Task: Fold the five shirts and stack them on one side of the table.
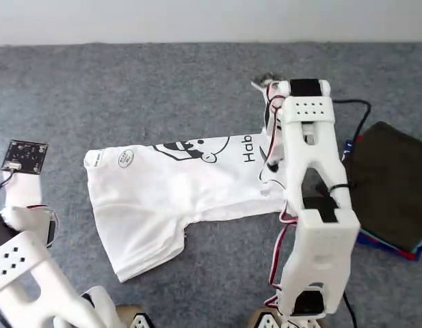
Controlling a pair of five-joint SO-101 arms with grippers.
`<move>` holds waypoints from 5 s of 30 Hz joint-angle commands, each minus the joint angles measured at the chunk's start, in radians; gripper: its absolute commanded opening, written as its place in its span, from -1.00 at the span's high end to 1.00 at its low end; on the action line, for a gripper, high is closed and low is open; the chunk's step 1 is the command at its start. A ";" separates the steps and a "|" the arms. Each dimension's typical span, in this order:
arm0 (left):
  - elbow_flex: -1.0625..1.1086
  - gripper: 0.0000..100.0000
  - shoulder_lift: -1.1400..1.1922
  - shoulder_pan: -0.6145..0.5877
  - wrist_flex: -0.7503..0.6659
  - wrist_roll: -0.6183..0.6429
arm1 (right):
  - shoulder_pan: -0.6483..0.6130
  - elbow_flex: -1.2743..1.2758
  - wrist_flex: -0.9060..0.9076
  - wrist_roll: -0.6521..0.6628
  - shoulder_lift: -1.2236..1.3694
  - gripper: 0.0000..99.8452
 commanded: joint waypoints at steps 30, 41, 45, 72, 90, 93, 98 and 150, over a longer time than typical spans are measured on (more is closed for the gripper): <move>-0.008 0.97 -0.009 0.002 -0.014 0.000 | 0.065 0.100 -0.045 0.006 -0.088 0.98; -0.008 0.97 -0.009 0.002 -0.014 -0.091 | 0.064 -0.259 -0.028 0.348 -0.113 0.98; -0.008 0.97 -0.009 0.002 -0.014 -0.091 | 0.070 -0.279 0.038 0.436 -0.113 0.98; 0.033 0.88 0.095 0.293 0.164 -0.104 | 0.142 0.086 0.039 0.354 -0.139 0.98; 0.039 0.77 0.540 0.692 -0.003 -0.115 | 0.194 0.086 0.041 0.288 -0.070 0.98; 0.039 0.76 0.542 0.793 -0.037 -0.054 | 0.194 0.086 0.041 0.281 -0.070 0.98; 0.050 0.65 0.600 0.873 -0.087 0.040 | 0.194 0.086 0.039 0.279 -0.070 0.98; 0.048 0.80 0.763 1.042 -0.112 0.078 | 0.200 0.086 0.041 0.282 -0.076 0.98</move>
